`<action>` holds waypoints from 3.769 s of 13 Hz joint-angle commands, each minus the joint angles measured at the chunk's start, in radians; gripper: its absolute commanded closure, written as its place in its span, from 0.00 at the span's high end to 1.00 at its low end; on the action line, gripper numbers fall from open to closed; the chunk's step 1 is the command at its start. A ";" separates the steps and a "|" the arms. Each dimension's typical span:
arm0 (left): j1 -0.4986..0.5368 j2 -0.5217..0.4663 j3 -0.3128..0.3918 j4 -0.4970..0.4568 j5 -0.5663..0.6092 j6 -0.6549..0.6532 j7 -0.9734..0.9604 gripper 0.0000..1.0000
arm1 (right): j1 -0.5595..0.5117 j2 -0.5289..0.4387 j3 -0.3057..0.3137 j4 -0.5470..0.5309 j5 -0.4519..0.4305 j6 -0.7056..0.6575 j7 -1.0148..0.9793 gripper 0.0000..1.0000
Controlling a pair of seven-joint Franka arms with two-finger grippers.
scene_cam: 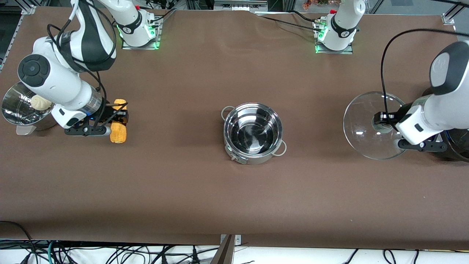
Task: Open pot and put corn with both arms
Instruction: 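Lift the lid off with the left gripper while the right gripper carries the corn, then lower the corn into the pot while the left gripper sets the lid down, then open the right gripper to release the corn while the left gripper withdraws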
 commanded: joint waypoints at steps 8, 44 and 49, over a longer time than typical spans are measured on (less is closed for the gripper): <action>0.072 0.007 -0.013 -0.409 0.054 0.543 0.032 0.00 | 0.325 0.203 0.028 0.337 0.002 -0.095 0.412 0.00; 0.103 -0.261 -0.108 -0.012 -0.036 -0.086 0.012 1.00 | 0.695 0.778 -0.111 0.859 -0.107 0.185 0.659 0.00; -0.017 -0.340 0.079 -0.084 -0.133 -0.002 0.015 1.00 | 0.707 0.786 -0.117 0.859 -0.107 0.196 0.659 0.00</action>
